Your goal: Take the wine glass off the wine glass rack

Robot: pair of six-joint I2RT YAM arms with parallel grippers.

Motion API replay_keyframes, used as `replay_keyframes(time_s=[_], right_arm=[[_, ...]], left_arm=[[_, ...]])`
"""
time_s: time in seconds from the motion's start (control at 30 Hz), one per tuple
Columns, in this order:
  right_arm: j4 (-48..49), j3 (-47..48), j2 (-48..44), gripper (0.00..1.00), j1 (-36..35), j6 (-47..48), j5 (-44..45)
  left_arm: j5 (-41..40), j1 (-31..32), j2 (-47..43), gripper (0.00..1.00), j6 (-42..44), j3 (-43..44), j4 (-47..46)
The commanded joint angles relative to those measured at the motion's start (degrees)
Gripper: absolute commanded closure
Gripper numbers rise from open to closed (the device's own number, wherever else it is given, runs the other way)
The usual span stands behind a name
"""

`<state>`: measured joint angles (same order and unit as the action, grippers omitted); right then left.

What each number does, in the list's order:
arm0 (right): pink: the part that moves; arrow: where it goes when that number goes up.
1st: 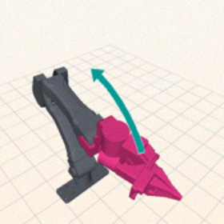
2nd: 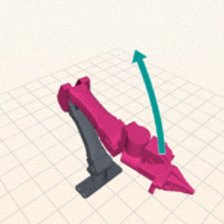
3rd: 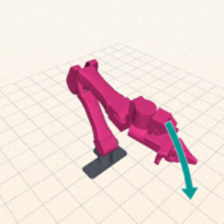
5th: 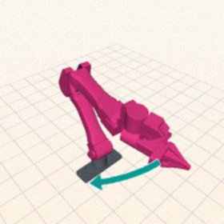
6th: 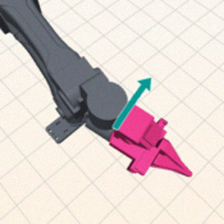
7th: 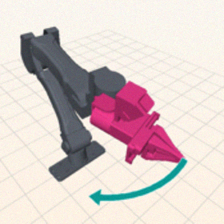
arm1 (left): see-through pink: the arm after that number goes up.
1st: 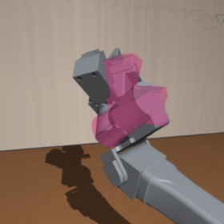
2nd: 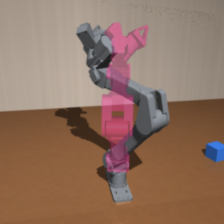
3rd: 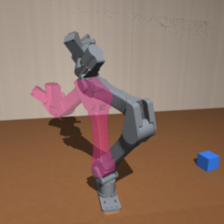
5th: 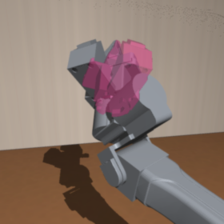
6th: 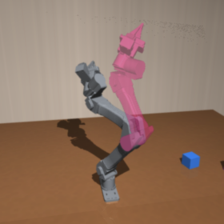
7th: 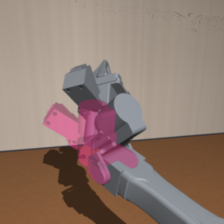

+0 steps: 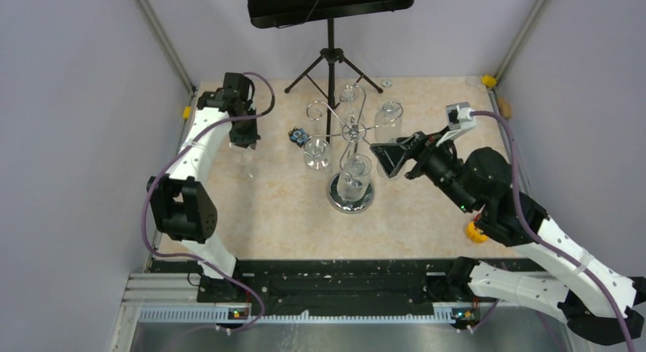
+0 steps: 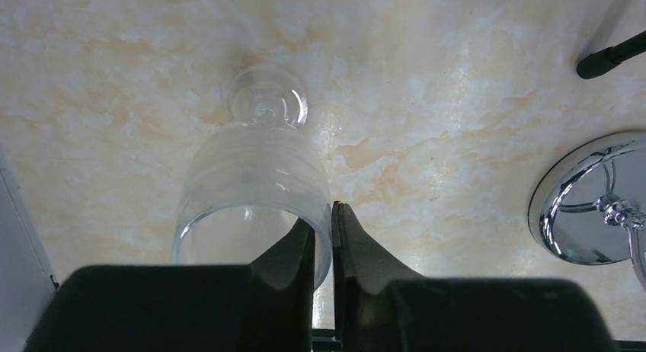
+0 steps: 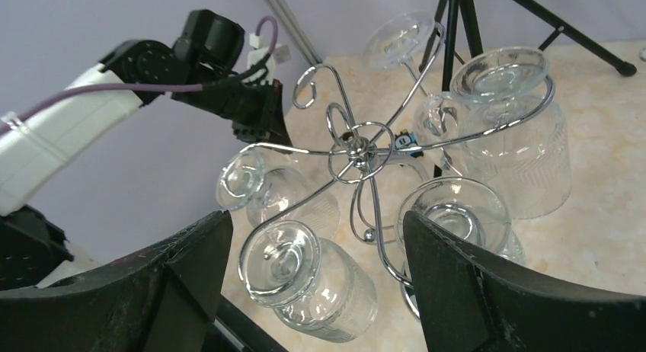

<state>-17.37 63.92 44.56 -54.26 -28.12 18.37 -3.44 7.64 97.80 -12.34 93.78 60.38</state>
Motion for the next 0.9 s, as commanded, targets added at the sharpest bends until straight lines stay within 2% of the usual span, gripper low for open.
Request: replay_keyframes(time_s=[0.0, 0.13, 0.33, 0.6, 0.63, 0.67, 0.7, 0.87], right_arm=[[-2.02, 3.2, 1.56, 0.16, -0.23, -0.66, 1.21], [-3.0, 4.08, 2.45, 0.16, -0.28, -0.84, 1.95], [-4.22, 6.08, 2.94, 0.16, -0.26, -1.11, 2.33], [-6.99, 9.81, 4.25, 0.16, -0.28, -1.33, -0.78], [-7.31, 10.35, 4.69, 0.16, -0.28, -1.4, -1.35], [-7.35, 10.73, 5.08, 0.17, -0.24, -1.25, -2.07], [-7.48, 11.08, 5.55, 0.19, -0.23, -1.05, -2.84], [-6.32, 13.14, 8.71, 0.37, -0.23, -0.8, -6.74]], left_arm=[[-0.07, -0.55, -0.72, 0.82, -0.97, 1.68, -2.35], [-0.6, -0.94, -1.46, 0.7, -0.92, 1.72, -2.51], [-0.4, -1.35, -3.52, 0.6, -0.84, 1.81, -2.94], [1.78, -1.39, -10.82, 0.39, -0.62, 3.78, -3.17], [2.45, -1.4, -12.22, 0.3, -0.71, 3.78, -3.6], [2.69, -1.4, -13.72, 0.09, -1.06, 3.56, -4.49], [2.81, -1.4, -15.31, 0.05, -1.48, 2.96, -5.49], [11.07, -1.4, -23.06, 0.03, -3.69, 0.98, -10.65]])
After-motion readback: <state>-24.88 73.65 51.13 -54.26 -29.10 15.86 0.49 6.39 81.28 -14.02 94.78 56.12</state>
